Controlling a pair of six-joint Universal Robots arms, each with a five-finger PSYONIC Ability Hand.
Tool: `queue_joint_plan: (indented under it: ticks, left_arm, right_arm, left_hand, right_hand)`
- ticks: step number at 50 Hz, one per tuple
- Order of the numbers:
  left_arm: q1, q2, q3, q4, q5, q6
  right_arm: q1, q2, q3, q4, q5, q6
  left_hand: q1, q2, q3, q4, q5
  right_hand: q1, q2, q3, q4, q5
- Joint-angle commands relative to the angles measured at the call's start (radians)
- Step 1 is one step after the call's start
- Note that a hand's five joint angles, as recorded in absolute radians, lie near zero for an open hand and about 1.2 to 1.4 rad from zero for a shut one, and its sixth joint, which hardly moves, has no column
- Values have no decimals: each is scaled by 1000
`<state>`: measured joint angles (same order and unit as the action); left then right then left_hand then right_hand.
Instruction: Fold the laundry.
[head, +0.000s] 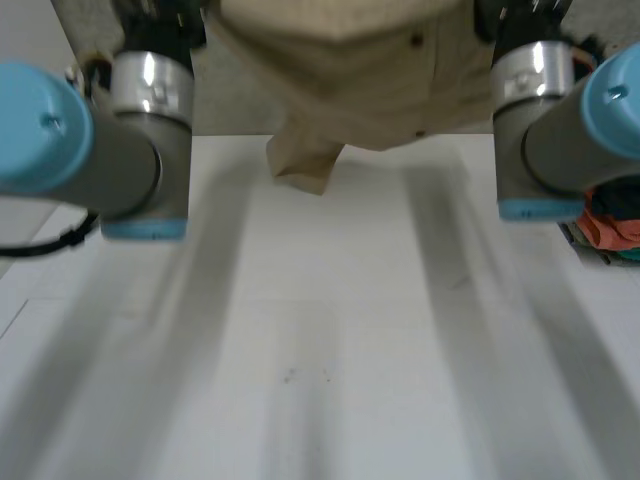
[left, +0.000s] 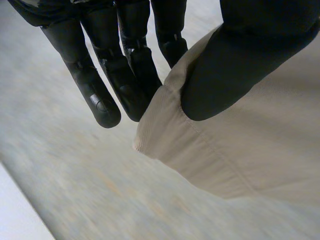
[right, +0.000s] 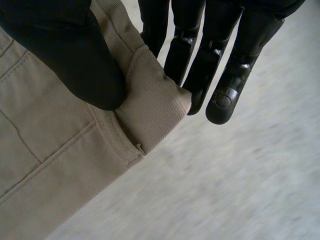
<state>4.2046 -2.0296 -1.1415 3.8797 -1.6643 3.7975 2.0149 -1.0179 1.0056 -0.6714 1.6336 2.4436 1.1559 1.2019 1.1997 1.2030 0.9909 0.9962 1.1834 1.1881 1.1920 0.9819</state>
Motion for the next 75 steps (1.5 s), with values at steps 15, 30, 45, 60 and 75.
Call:
queue_joint_plan:
  ticks: [15,30,45,60,75]
  left_arm:
    - [-132,156,-667,-409,-96,-39]
    - [-221,304,-816,-812,-173,-70]
    - [-186,430,-629,-766,-134,-91]
    - [60,-89,-108,-537,376,-82]
    - [92,-595,430,-680,620,-35]
  right_arm:
    - [-1,-73,514,564,22,-11]
    - [-15,-327,849,845,-23,-155]
    - [-30,-367,943,785,-34,-146]
    - [-35,-355,959,693,-90,-71]
    - [-36,-301,961,641,-89,-46]
  left_hand:
    - [240,194,197,193,231]
    - [240,194,197,193,231]
    - [-969,-1015,-1013,-1016,-978]
    - [-816,-862,-860,-863,-826]
    - [-705,-751,-749,-752,-714]
  right_hand:
    - [400,213,208,204,240]
    - [400,213,208,204,240]
    - [400,213,208,204,240]
    - [400,213,208,204,240]
    - [400,213,208,204,240]
